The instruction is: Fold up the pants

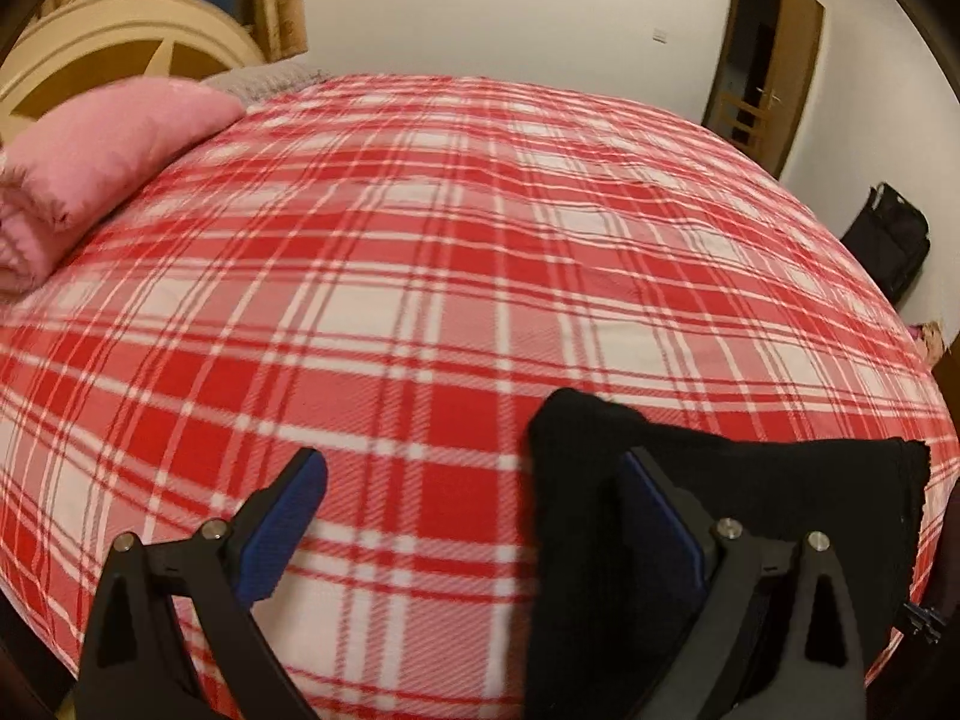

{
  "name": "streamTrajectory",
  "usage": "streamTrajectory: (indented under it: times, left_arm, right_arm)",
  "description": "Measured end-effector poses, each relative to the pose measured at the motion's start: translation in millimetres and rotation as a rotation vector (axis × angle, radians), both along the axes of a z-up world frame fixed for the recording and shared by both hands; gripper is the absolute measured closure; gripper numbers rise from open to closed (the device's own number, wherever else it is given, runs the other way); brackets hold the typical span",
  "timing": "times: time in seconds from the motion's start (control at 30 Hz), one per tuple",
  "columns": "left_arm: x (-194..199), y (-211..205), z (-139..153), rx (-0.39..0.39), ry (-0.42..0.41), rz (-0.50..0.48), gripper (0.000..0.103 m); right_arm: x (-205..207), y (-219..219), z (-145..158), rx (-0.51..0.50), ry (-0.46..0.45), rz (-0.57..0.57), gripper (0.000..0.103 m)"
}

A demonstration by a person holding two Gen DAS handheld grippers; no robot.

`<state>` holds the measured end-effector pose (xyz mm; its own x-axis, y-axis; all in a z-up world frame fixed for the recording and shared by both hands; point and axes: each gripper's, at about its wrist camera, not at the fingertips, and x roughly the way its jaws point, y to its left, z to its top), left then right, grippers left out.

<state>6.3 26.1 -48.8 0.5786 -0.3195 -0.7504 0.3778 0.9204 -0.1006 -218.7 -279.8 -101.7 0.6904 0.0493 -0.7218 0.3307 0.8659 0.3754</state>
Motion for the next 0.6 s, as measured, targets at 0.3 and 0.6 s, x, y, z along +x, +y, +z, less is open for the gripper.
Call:
streamTrajectory:
  times: [0.3, 0.6]
  left_arm:
    - [-23.4, 15.8, -12.7, -0.219, 0.141, -0.059, 0.003]
    - [-50.3, -15.1, -35.4, -0.086, 0.102, -0.143, 0.000]
  right_arm:
    - [20.9, -19.4, 19.6, -0.048, -0.120, -0.022, 0.021]
    - [38.6, 17.3, -13.9, -0.129, -0.078, 0.035, 0.032]
